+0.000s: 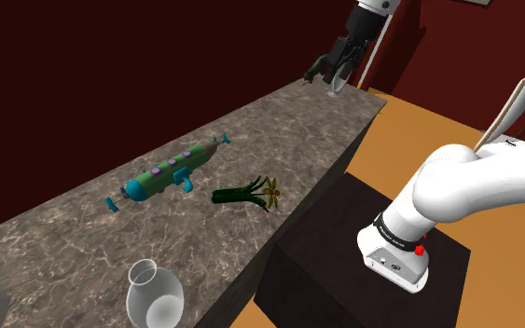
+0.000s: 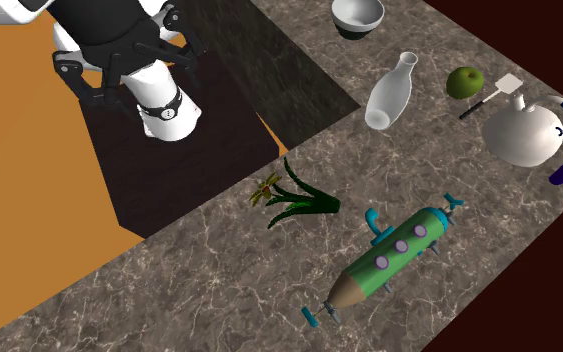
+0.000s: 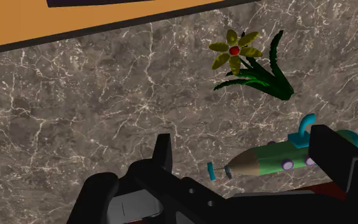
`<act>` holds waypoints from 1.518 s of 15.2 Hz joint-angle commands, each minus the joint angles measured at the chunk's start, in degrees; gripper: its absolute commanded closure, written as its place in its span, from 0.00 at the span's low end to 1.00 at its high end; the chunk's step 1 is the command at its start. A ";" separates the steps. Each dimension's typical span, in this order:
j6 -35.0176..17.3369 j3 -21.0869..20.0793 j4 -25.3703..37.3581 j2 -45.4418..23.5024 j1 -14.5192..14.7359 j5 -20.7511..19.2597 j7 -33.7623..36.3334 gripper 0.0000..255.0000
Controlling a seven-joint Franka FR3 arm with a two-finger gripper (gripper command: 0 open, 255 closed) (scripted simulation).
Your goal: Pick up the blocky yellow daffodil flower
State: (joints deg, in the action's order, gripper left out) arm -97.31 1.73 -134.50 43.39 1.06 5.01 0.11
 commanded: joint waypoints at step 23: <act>-27.34 -10.03 -5.85 -33.70 8.92 6.41 0.22 0.00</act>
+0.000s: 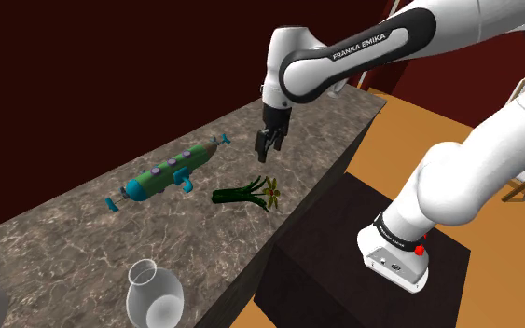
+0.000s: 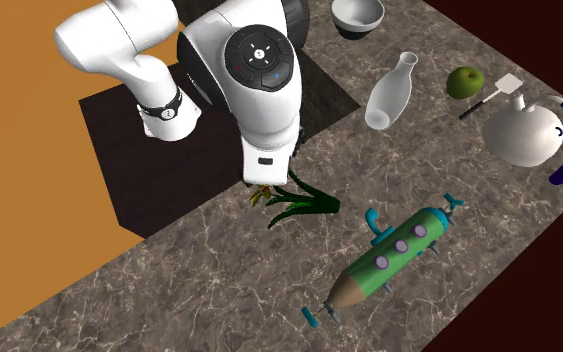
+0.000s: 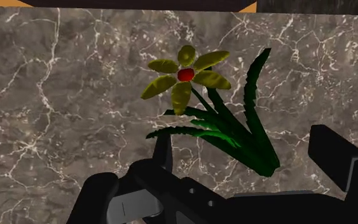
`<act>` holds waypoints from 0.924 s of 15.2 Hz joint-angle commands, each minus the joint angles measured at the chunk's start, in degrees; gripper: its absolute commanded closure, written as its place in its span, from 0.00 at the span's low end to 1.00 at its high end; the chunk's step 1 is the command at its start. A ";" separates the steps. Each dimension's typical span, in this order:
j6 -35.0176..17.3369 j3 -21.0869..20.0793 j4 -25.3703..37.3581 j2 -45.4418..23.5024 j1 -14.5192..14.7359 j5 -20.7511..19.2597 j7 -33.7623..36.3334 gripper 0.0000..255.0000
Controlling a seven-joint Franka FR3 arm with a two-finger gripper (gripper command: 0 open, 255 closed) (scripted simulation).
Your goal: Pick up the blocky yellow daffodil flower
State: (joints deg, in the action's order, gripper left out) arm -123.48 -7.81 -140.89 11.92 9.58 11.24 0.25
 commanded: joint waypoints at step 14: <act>-13.36 -3.81 5.08 -23.76 3.95 0.09 0.44 0.00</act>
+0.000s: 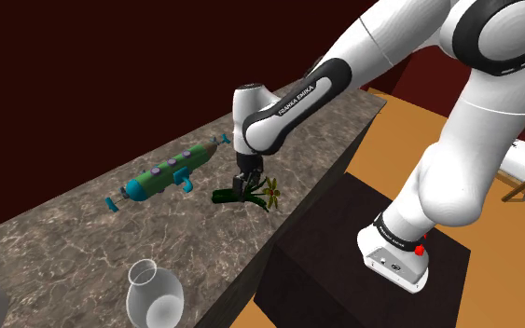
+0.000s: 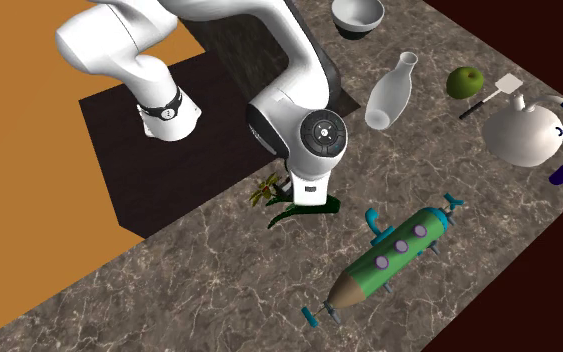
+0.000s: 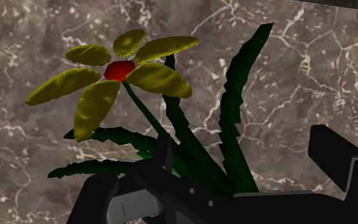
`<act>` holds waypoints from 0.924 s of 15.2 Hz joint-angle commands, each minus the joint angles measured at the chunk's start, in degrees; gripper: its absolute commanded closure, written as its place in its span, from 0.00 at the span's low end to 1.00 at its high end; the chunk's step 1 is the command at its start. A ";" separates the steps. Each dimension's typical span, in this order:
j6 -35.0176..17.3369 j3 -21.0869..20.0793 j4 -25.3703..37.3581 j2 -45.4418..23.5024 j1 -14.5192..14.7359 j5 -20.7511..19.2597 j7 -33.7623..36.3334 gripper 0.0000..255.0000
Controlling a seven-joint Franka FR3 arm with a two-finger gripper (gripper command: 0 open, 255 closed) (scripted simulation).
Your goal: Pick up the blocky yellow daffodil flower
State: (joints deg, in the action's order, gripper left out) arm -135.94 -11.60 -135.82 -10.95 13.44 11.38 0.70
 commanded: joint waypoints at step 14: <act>-2.78 0.05 -0.03 -2.75 0.19 -0.16 -0.15 1.00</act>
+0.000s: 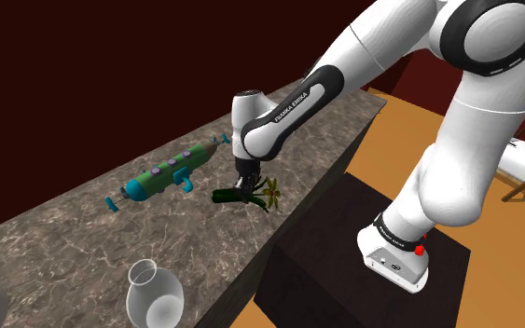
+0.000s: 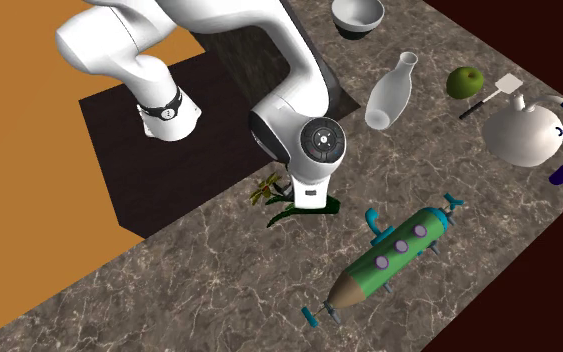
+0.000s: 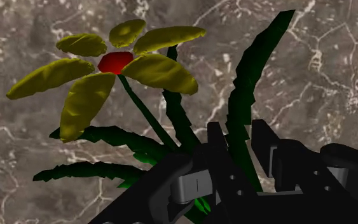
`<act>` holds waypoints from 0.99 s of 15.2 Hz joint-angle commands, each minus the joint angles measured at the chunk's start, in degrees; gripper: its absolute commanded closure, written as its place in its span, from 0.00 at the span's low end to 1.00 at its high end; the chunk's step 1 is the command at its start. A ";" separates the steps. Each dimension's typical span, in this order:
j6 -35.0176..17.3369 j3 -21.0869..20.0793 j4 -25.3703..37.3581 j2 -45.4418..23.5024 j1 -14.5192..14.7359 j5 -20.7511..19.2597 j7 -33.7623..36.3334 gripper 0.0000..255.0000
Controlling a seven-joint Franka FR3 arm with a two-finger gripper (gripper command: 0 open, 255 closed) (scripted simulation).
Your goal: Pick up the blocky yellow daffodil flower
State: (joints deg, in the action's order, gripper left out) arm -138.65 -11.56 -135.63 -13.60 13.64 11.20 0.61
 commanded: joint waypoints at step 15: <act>11.20 -0.14 1.21 9.83 -0.50 0.53 0.83 1.00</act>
State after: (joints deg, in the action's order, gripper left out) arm -128.24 -11.70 -134.66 -4.33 13.16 11.72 1.35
